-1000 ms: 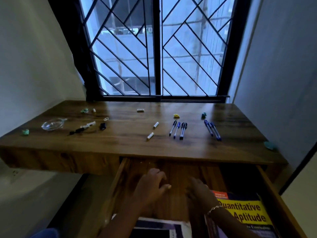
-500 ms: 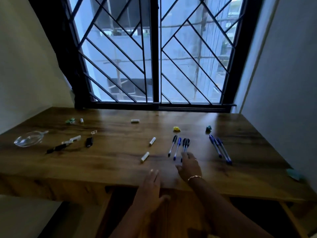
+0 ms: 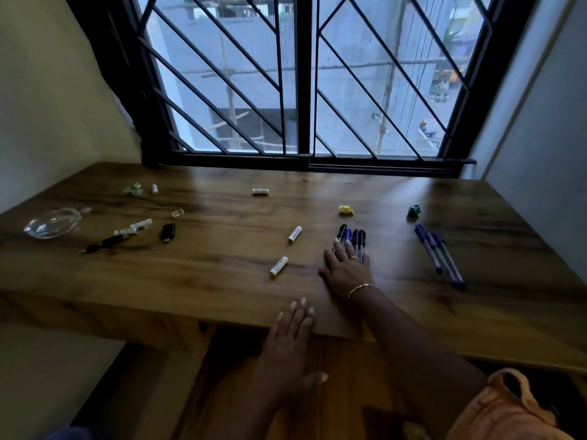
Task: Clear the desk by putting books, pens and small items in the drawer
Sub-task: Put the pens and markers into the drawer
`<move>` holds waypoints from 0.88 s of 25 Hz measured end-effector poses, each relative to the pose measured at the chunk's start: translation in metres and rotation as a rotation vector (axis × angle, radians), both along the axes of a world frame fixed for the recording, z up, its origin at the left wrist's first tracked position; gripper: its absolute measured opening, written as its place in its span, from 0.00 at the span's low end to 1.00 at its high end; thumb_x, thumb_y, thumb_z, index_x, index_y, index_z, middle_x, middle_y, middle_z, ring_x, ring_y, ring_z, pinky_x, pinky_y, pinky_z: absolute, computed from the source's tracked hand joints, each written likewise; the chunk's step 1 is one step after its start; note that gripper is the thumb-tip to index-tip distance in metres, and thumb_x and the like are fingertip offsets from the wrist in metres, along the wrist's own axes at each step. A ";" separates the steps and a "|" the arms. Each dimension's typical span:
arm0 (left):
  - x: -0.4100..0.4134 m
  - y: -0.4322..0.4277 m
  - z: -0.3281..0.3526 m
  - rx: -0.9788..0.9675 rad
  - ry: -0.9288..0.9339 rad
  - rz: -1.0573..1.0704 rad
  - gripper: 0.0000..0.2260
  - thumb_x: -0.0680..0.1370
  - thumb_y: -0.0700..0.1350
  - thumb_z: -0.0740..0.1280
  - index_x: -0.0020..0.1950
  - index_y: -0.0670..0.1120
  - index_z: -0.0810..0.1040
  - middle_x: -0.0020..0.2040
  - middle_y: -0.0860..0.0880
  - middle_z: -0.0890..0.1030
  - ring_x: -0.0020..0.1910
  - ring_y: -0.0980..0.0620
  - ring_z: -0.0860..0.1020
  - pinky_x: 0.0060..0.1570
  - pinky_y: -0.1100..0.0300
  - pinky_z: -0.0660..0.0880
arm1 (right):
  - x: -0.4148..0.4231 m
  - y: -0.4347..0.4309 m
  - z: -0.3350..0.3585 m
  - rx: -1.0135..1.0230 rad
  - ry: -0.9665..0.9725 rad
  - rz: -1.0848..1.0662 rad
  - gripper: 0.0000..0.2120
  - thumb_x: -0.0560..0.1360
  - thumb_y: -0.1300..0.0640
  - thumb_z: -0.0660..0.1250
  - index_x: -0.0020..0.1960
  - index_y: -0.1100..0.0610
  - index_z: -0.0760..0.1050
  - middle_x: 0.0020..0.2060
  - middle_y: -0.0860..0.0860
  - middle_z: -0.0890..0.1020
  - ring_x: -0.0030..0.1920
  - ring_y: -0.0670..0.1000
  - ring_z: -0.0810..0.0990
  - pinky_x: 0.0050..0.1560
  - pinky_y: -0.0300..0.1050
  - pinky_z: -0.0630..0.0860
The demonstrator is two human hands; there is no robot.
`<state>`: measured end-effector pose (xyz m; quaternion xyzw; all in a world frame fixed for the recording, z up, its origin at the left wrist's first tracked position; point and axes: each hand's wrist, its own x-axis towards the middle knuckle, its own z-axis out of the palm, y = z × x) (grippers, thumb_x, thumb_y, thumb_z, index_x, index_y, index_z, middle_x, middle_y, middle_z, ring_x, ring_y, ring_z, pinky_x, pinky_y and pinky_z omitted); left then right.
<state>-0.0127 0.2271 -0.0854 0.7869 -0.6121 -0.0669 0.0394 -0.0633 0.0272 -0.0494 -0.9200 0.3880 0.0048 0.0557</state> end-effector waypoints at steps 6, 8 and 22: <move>-0.003 0.004 0.000 -0.117 -0.025 -0.028 0.49 0.58 0.67 0.69 0.71 0.43 0.61 0.72 0.41 0.67 0.71 0.42 0.64 0.70 0.51 0.51 | -0.023 0.006 -0.007 -0.052 -0.067 0.053 0.26 0.80 0.46 0.49 0.73 0.58 0.55 0.76 0.53 0.50 0.76 0.53 0.48 0.72 0.54 0.49; -0.006 0.005 0.004 -0.137 -0.014 -0.018 0.51 0.57 0.64 0.74 0.71 0.43 0.57 0.73 0.40 0.64 0.72 0.41 0.61 0.72 0.47 0.56 | -0.028 0.012 -0.007 -0.048 -0.103 0.041 0.27 0.79 0.45 0.50 0.73 0.58 0.55 0.76 0.53 0.50 0.76 0.54 0.46 0.72 0.55 0.49; -0.010 0.004 0.015 -0.068 -0.004 0.008 0.49 0.70 0.61 0.68 0.76 0.46 0.39 0.76 0.45 0.36 0.72 0.50 0.31 0.67 0.55 0.29 | -0.016 0.007 -0.010 0.016 -0.261 -0.302 0.27 0.78 0.61 0.53 0.74 0.63 0.48 0.73 0.68 0.50 0.73 0.65 0.51 0.72 0.54 0.52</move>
